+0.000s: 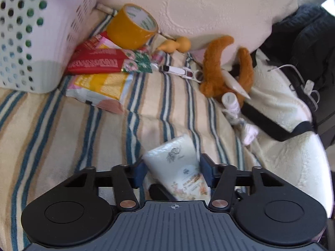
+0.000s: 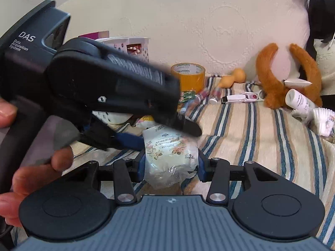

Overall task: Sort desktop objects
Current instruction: 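Hold the tissue packet with the right gripper while the left gripper closes on it, then carry the tissue packet with both grippers over the white basket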

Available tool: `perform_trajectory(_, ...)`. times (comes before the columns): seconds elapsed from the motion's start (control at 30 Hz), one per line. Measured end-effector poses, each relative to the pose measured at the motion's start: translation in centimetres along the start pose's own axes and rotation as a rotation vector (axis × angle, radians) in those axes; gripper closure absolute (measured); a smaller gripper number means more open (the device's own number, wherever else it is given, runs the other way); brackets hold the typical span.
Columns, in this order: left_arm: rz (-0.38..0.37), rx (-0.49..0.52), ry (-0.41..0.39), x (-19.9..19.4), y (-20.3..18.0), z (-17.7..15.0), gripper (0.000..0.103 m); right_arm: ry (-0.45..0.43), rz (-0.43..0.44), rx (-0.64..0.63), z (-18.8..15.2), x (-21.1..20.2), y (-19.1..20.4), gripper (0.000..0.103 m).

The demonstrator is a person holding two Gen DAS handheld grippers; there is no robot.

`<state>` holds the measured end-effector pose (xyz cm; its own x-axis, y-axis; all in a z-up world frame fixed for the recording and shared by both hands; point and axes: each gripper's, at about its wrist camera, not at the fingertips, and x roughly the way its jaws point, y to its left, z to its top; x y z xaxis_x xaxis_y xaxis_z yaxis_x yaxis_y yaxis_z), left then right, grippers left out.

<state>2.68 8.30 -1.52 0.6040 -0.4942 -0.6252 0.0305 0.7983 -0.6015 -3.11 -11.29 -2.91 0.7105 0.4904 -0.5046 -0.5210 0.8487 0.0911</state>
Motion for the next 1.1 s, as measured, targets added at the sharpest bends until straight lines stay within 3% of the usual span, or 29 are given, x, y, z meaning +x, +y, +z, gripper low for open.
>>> perform_trajectory(0.13,0.032,0.037,-0.028,-0.5,-0.8,-0.6,0.058,0.004,0.007,0.007,0.1,0.1,-0.1,0.052)
perform_trajectory(0.4,0.185,0.196,-0.092,-1.4,-3.1,-2.1,0.058,0.022,0.034,-0.001,-0.3,0.1,0.6,0.052)
perform_trajectory(0.6,0.262,0.235,-0.120,-3.1,-3.8,-3.4,0.058,0.020,0.068,0.004,-1.0,-0.9,1.8,0.052)
perform_trajectory(0.9,0.318,0.279,-0.148,-8.0,-4.1,-6.8,0.058,0.009,0.130,0.038,-2.5,-4.1,4.7,0.052)
perform_trajectory(1.1,0.346,0.326,-0.212,-11.3,-4.7,-8.6,0.058,-0.012,0.188,0.063,-2.3,-6.2,6.2,0.052)
